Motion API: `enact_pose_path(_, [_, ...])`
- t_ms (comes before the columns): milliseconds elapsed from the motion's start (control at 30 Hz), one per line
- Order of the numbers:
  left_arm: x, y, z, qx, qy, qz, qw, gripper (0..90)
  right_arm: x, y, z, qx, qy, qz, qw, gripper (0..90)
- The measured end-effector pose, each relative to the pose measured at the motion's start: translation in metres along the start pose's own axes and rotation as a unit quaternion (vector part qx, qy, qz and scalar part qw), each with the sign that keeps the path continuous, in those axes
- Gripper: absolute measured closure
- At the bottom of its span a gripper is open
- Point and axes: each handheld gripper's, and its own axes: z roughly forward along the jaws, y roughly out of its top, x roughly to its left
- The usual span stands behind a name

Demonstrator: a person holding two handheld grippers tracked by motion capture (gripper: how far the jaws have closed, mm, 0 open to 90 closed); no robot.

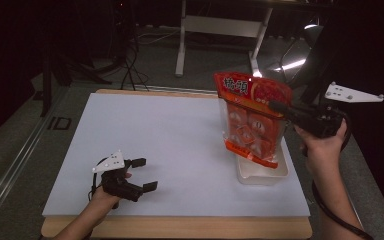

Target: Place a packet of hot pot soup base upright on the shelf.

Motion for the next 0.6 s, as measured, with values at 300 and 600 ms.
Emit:
enact_pose_path(300, [0.000, -0.005, 0.001, 0.007, 0.016, -0.003, 0.9998, 1.9, -0.019, -0.018, -0.012, 0.004, -0.018, 0.028, 0.9994, 90.0])
enact_pose_path(600, [0.004, -0.008, 0.001, 0.005, 0.020, -0.009, 0.9997, 1.8, -0.031, -0.042, -0.014, 0.019, -0.032, 0.048, 0.9982, 90.0])
